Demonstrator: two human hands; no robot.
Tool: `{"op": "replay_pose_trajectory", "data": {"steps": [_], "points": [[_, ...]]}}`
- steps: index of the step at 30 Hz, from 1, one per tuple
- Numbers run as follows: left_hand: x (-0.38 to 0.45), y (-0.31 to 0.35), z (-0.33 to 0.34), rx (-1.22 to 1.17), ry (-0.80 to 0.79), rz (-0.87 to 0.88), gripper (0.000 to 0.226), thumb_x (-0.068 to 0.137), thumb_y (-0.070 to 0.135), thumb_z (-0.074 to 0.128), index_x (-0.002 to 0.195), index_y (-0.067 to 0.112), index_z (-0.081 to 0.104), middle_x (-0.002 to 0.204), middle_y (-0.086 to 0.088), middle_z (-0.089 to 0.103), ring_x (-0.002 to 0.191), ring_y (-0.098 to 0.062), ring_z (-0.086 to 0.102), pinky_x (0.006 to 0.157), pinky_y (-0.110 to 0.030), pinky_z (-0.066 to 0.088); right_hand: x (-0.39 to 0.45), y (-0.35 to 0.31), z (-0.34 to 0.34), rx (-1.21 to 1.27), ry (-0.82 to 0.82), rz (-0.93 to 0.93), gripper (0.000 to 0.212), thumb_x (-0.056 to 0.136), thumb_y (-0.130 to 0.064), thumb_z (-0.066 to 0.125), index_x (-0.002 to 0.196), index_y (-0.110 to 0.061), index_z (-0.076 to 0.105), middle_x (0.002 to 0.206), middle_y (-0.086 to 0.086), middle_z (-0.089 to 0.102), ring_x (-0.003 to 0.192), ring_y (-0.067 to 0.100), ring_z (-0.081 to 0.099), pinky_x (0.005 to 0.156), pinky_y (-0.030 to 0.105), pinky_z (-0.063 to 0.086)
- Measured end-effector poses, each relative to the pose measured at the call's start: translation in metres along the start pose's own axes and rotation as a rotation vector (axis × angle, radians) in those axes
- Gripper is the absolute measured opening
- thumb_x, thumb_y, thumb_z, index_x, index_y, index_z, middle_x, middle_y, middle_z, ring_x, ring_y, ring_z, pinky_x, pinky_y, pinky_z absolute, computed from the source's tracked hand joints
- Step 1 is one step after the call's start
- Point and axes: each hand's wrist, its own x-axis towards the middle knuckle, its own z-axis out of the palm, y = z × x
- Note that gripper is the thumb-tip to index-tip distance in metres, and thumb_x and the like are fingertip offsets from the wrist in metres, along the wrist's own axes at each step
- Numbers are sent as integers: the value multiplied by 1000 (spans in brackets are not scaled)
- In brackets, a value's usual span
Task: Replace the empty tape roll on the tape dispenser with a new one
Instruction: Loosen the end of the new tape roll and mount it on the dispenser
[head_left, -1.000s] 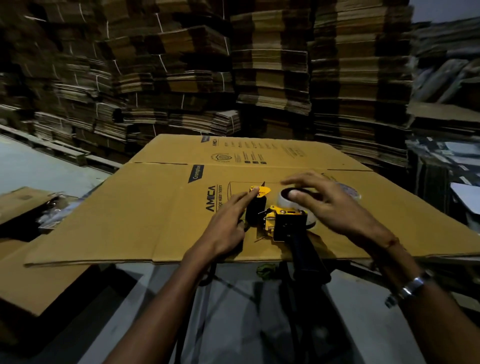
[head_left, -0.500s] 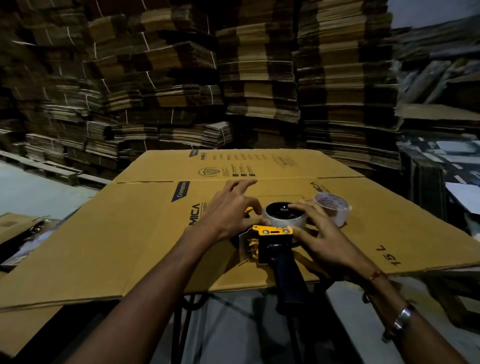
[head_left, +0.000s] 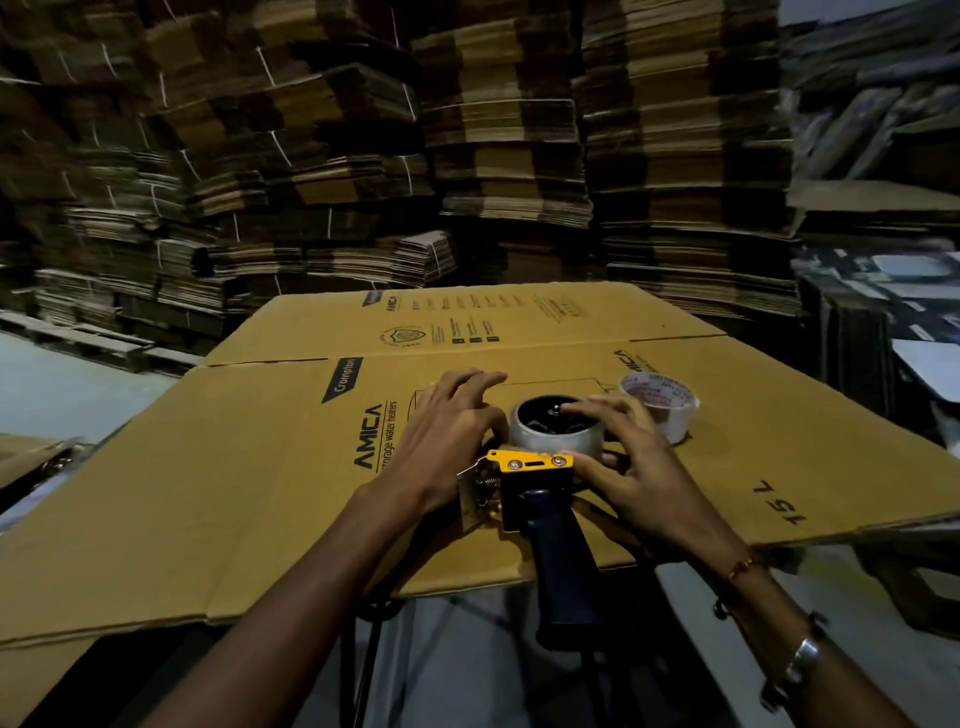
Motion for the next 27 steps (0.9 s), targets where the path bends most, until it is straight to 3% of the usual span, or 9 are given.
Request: {"op": "replay_pose_trajectory", "data": {"steps": [6,11,16,23,27], "points": [[-5,4,-3,-53,28,-30,40,89,58,55,105,26,72,155,3,38,141,-17,21,105,-43,35,-1,-2,-2,-13,-2,10,43,91,-28,72,132,-37,62,141,-9,39,128,7,51,100,23,52],[-6,6,-3,-68,43,-40,45,87,59,49,104,25,73,150,3,44,138,-17,26,102,-43,40,-1,-3,-4,29,-39,27,42,92,-26,71,132,-38,61,145,-10,38,134,10,46,107,30,49],[-5,6,1,-102,61,-66,22,89,41,65,101,24,73,148,5,46,136,-16,27,100,-42,42,0,-3,-6,55,-69,30,43,94,-25,69,135,-36,60,151,-12,38,140,8,41,110,32,46],[-5,5,-2,-141,32,-51,29,80,48,74,99,26,73,149,6,44,135,-16,27,96,-38,38,-1,-2,-5,64,-57,39,43,93,-24,70,134,-34,61,152,-11,38,140,8,41,109,29,46],[-3,5,2,-145,63,-70,20,86,41,72,96,24,73,147,6,47,134,-18,30,98,-38,38,1,-1,-5,32,-48,33,44,93,-24,70,135,-34,61,152,-11,38,139,9,42,102,19,45]]}}
